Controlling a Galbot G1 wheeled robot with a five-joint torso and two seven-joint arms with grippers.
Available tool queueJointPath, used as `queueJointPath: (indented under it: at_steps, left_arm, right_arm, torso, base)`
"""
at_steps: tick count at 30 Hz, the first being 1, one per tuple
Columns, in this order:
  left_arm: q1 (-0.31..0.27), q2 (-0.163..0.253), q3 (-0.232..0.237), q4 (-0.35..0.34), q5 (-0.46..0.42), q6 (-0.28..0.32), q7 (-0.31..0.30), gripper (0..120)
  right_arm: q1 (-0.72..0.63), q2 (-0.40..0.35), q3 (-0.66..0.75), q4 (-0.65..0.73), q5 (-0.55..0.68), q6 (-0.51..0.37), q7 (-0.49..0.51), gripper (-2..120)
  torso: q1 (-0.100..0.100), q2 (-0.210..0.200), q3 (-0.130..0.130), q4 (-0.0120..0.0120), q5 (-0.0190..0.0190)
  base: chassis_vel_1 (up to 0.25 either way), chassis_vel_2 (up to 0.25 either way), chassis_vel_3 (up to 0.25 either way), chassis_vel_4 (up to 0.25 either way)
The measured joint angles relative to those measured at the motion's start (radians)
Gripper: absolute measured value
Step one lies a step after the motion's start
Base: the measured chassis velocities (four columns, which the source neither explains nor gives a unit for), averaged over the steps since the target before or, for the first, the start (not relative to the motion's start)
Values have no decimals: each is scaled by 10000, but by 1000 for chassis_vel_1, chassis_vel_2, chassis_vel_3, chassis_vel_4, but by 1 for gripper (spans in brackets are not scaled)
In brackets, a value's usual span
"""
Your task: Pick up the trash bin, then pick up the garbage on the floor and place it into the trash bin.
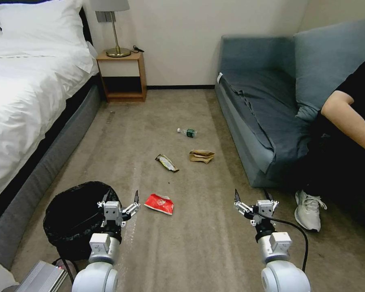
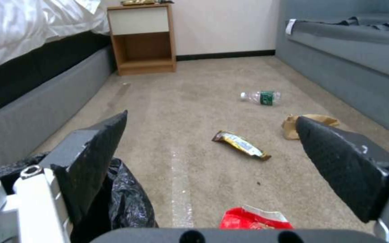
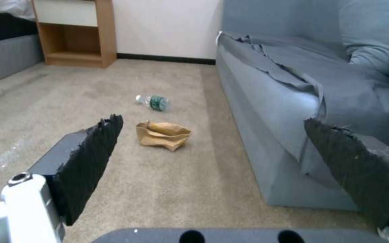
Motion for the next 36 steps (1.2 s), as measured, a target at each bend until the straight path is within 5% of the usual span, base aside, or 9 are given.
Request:
queueJointPath:
  at_steps: [36]
  left_arm:
    - [0, -1, 0, 0, 0, 0, 0, 100]
  right_arm:
    - [0, 0, 0, 0, 0, 0, 0, 100]
  torso:
    - [0, 0, 0, 0, 0]
  base:
    - [0, 0, 0, 0]
